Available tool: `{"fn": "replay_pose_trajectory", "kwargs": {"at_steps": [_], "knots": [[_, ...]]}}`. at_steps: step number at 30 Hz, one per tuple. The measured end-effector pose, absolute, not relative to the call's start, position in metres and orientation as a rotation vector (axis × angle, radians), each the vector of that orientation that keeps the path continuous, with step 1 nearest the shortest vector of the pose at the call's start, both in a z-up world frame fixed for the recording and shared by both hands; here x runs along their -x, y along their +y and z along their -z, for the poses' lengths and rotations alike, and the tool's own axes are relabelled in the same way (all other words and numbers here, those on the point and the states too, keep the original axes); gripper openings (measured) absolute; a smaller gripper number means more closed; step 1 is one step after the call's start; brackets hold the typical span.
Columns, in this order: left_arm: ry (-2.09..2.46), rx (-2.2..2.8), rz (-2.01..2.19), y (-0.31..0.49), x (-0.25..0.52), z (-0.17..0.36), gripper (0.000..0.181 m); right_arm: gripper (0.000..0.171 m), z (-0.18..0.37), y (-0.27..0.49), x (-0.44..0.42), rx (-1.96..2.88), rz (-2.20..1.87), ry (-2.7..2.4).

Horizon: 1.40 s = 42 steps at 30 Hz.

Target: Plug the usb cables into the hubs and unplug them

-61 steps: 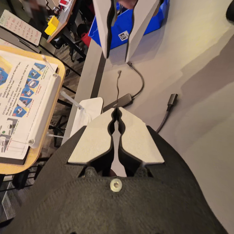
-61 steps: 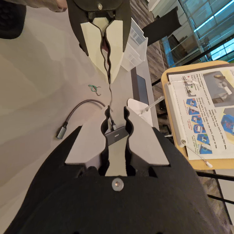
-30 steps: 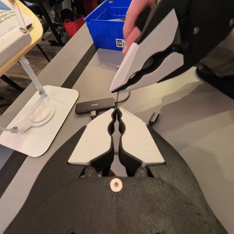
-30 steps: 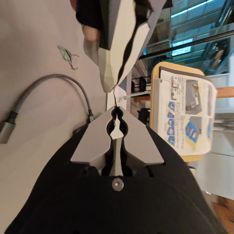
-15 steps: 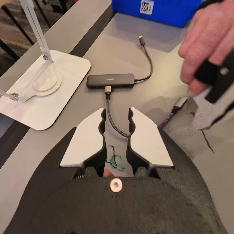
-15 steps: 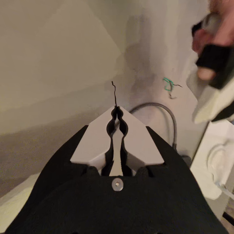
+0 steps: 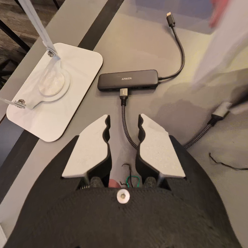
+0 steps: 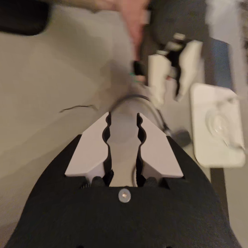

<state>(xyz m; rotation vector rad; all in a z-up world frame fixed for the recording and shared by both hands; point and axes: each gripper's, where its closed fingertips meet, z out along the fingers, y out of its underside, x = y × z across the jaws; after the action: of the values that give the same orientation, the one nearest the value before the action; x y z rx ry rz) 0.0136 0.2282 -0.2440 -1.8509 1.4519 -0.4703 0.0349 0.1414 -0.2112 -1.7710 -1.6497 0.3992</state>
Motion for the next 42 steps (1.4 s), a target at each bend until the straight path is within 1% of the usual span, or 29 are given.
{"fn": "replay_pose_trajectory", "kwargs": {"at_steps": [3,5,7,8,9,10,12,13,15,18,22,23,25,27,28,31,33,34,36,42], "knots": [[1.544,1.911,0.448,0.226,-0.023,0.258,0.043,0.044,0.222,0.192,-0.076,1.998,-0.250,-1.352],[1.563,1.939,0.414,0.227,-0.028,0.268,0.043,0.052,0.242,0.208,-0.094,2.094,-0.163,-1.278],[1.572,1.967,0.389,0.227,-0.032,0.281,0.043,0.056,0.258,0.219,-0.105,2.150,-0.076,-1.233],[1.572,1.983,0.320,0.232,-0.030,0.289,0.041,0.062,0.266,0.221,-0.106,2.174,-0.072,-1.216],[1.587,1.974,0.278,0.234,-0.030,0.293,0.033,0.067,0.273,0.223,-0.104,2.194,-0.080,-1.200],[1.587,1.977,0.284,0.233,-0.031,0.293,0.029,0.074,0.279,0.225,-0.103,2.215,-0.079,-1.185],[1.580,1.985,0.172,0.241,-0.025,0.294,0.006,0.082,0.289,0.227,-0.101,2.249,-0.098,-1.153],[1.563,1.956,0.163,0.243,-0.027,0.292,0.006,0.080,0.289,0.229,-0.099,2.252,-0.132,-1.115],[1.545,1.934,0.221,0.238,-0.034,0.290,0.005,0.084,0.291,0.234,-0.099,2.264,-0.161,-1.053],[1.494,1.867,0.192,0.240,-0.039,0.274,0.005,0.091,0.292,0.240,-0.106,2.269,-0.157,-0.986],[1.408,1.728,0.188,0.237,-0.050,0.240,0.006,0.092,0.291,0.243,-0.106,2.259,-0.217,-0.937],[1.419,1.684,0.162,0.235,-0.052,0.234,0.006,0.087,0.288,0.244,-0.104,2.242,-0.261,-0.919],[1.418,1.623,0.108,0.231,-0.055,0.224,0.006,0.070,0.279,0.247,-0.106,2.220,-0.321,-0.870],[1.432,1.573,0.127,0.223,-0.062,0.218,0.005,0.061,0.271,0.249,-0.113,2.209,-0.324,-0.843],[1.434,1.554,0.142,0.220,-0.065,0.216,0.005,0.058,0.268,0.249,-0.116,2.198,-0.316,-0.854],[1.414,1.534,0.161,0.219,-0.070,0.211,0.008,0.056,0.258,0.249,-0.121,2.164,-0.304,-0.872],[1.403,1.556,0.171,0.222,-0.071,0.215,0.024,0.055,0.251,0.249,-0.120,2.138,-0.276,-0.893],[1.415,1.563,0.166,0.222,-0.072,0.218,0.025,0.055,0.249,0.249,-0.119,2.125,-0.254,-0.910],[1.405,1.548,0.158,0.222,-0.073,0.219,0.007,0.055,0.246,0.249,-0.115,2.106,-0.232,-0.924],[1.400,1.525,0.100,0.222,-0.074,0.216,0.007,0.055,0.242,0.251,-0.116,2.080,-0.206,-0.923]]}}
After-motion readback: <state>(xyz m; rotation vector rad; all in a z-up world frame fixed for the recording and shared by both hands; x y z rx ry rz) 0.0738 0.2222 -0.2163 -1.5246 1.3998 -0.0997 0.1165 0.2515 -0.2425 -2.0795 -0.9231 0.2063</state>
